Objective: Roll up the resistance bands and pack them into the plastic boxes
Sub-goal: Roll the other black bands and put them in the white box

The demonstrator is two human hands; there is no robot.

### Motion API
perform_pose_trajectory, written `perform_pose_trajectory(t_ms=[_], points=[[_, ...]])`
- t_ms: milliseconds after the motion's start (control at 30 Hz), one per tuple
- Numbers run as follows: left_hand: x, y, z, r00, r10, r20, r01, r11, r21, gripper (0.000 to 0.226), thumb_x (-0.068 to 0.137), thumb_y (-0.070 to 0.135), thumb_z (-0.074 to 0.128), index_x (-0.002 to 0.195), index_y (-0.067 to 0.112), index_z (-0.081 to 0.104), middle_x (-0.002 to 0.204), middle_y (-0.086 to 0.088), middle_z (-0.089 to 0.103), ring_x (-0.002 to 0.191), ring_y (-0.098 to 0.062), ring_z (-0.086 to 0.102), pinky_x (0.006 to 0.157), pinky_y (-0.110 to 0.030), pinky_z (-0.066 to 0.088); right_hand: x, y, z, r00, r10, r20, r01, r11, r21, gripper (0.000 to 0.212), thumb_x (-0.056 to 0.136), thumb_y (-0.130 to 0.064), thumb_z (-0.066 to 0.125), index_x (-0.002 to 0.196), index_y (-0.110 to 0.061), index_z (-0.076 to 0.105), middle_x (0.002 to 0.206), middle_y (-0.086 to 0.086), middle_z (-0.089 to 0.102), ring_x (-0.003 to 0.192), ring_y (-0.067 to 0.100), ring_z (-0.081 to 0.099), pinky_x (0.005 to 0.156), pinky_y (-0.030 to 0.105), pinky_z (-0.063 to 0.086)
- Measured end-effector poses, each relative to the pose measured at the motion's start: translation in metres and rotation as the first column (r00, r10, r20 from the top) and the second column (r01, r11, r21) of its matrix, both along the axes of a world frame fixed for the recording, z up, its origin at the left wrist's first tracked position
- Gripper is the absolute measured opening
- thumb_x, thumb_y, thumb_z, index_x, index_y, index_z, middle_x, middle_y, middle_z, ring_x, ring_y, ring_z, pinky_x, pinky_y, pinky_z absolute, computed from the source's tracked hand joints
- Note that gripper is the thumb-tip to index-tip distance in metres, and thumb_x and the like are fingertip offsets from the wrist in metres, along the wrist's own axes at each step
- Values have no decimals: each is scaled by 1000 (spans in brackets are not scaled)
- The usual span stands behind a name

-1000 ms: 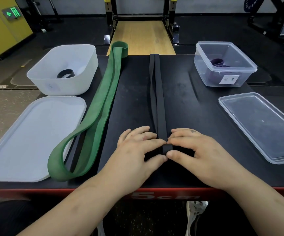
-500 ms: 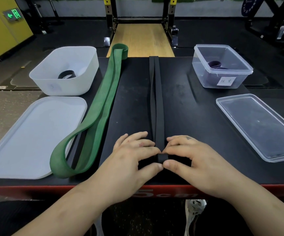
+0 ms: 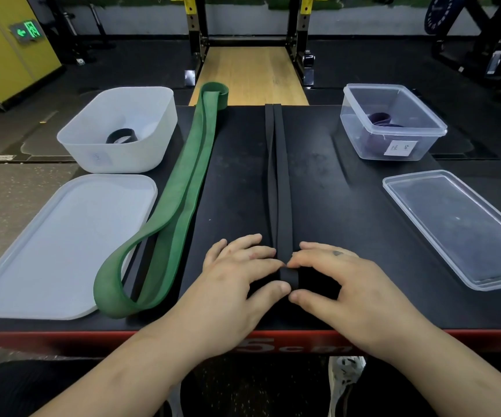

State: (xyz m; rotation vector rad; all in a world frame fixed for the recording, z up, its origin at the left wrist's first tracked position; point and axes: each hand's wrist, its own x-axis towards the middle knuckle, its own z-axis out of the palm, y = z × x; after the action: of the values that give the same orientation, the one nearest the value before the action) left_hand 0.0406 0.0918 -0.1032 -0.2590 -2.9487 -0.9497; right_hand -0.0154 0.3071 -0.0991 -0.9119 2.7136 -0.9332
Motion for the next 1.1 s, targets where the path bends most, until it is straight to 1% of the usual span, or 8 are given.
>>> perform_pose_trajectory(t_ms=[67,200,333,500,633,833,933,1100], points=[[1,0,-2,1000,-1,-23,1,1000,-14,56,95,69,37,141,41,55,147,32,44,145,20,3,126,-30,-3,-1,-1,2,1000,16,18,-16,1000,-15,37,86,-51,74,119,-60,60,137,-34,53,143,-18,26,117,24,32],[3,0,1,999,42,-2,-41,998,41,47,97,56,52,142,43,48,125,47,33,135,32,4,124,-20,-4,-5,-1,7,999,35,35,-34,999,-18,34,87,-51,73,113,-65,58,138,-32,55,143,-19,23,116,23,32],[4,0,4,999,48,-9,-47,998,47,49,92,54,63,137,46,46,123,45,39,140,26,13,125,-23,0,-12,-1,6,998,69,9,-69,997,-22,32,90,-48,72,122,-49,67,121,-41,58,141,-21,25,117,22,30],[2,2,1,998,47,-52,-46,999,15,43,90,47,70,128,50,48,119,50,36,141,22,16,126,-29,4,-17,-5,4,997,72,-4,-72,996,-51,30,93,-45,70,124,-41,71,124,-31,63,141,-19,28,119,24,29],[1,4,1,997,63,-52,-63,998,9,43,92,47,67,132,46,51,122,45,38,135,30,12,125,-23,1,-21,-6,2,998,67,-1,-67,996,-51,25,96,-43,67,120,-39,72,120,-30,63,140,-18,29,117,20,28],[-8,1,0,994,75,-75,-73,997,29,41,93,49,67,133,43,58,121,40,46,143,19,17,127,-34,5,-24,-9,-1,999,52,3,-52,998,-27,31,98,-48,55,123,-37,70,127,-29,59,139,-17,30,114,16,30],[-13,-2,2,996,75,-58,-74,997,13,42,94,55,61,134,44,58,121,42,46,144,17,16,127,-37,6,-22,-9,0,1000,19,-8,-20,1000,-12,37,98,-50,53,134,-43,61,130,-37,50,136,-21,28,107,1,22],[-19,-2,6,998,59,-14,-59,998,-20,44,96,59,52,137,44,55,137,35,49,145,16,10,127,-39,3,-23,-6,4,1000,23,-11,-23,1000,-3,40,95,-53,55,134,-54,53,118,-56,41,134,-28,23,104,1,23]])
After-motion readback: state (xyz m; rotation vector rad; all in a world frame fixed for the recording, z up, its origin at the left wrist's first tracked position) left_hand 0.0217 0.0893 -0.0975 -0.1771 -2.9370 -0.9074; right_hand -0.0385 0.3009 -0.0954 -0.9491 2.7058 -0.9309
